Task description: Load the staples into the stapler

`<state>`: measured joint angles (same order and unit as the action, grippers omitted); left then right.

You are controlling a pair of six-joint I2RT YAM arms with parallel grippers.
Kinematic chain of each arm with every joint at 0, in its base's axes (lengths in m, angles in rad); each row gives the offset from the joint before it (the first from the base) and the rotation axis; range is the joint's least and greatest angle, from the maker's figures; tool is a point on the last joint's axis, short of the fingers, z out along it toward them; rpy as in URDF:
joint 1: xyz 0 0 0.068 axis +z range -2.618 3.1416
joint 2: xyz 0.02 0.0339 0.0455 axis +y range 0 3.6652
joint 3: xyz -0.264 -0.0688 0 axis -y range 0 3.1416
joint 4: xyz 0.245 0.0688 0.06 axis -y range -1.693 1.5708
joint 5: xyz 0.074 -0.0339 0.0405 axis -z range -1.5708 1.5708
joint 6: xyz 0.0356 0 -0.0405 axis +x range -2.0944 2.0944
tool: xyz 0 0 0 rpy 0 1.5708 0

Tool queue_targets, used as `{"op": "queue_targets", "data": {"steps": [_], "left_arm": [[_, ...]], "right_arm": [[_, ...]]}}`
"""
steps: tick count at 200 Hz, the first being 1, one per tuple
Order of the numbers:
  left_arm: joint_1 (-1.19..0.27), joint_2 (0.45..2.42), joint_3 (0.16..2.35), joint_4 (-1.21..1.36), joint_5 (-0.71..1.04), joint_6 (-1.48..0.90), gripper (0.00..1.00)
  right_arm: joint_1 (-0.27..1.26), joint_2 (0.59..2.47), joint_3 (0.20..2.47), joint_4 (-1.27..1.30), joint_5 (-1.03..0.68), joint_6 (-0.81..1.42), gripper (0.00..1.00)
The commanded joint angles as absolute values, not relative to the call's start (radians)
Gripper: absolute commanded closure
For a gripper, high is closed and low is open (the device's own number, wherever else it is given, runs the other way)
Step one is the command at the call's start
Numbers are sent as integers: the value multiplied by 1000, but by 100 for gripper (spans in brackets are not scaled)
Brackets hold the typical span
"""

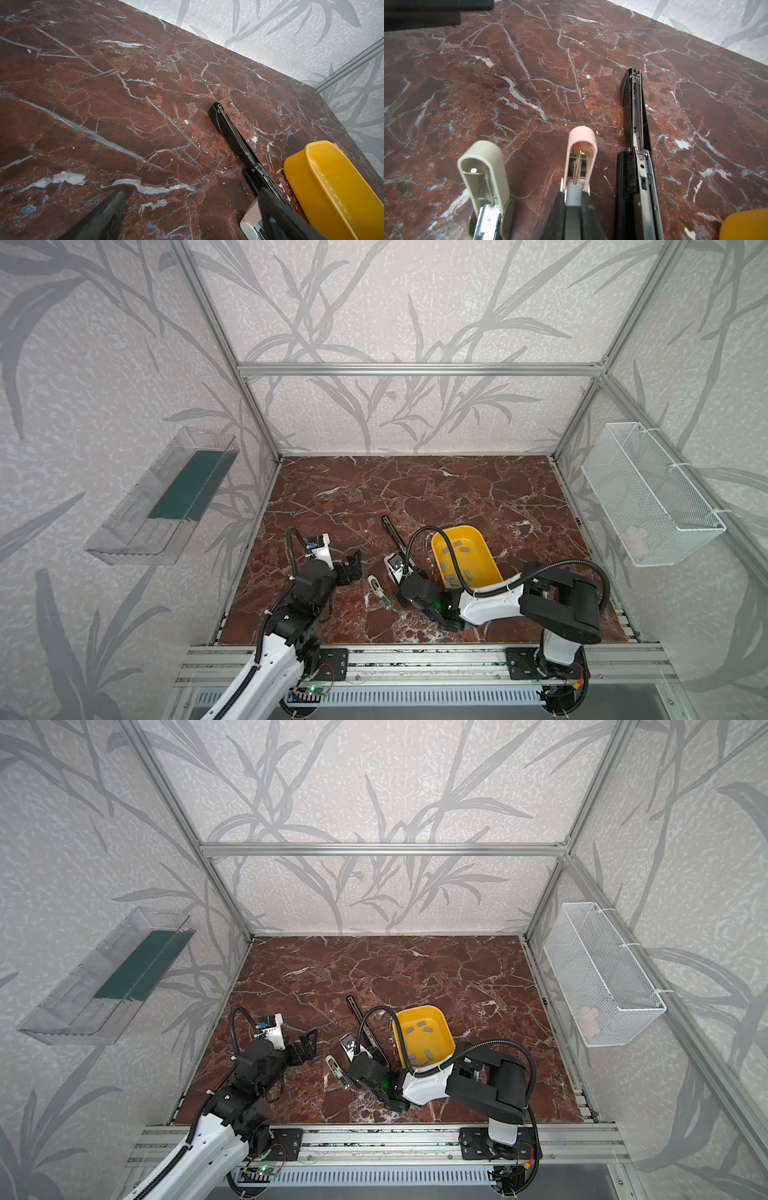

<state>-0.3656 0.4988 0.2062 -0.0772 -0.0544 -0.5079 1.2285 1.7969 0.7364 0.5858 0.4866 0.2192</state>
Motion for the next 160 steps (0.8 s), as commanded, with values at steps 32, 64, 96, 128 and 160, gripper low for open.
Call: {"op": "queue_targets", "data": {"steps": [32,64,96,128,160], "left_arm": [[-373,489,211,-66,-61,-500,1],[-373,494,209,-58,-48,-496,1],[-377,507,212,-53,-44,-494,1],[-379,509,213,-52,-48,-494,1],[-380,508,212,-51,-49,-491,1]], "right_arm": [[1216,1815,751,586,469,245,87],[1213,1816,753,582,468,248,87],[1211,1821,756,578,464,253,87],[1207,1828,765,569,457,258,87],[1207,1831,769,568,460,258,87]]}}
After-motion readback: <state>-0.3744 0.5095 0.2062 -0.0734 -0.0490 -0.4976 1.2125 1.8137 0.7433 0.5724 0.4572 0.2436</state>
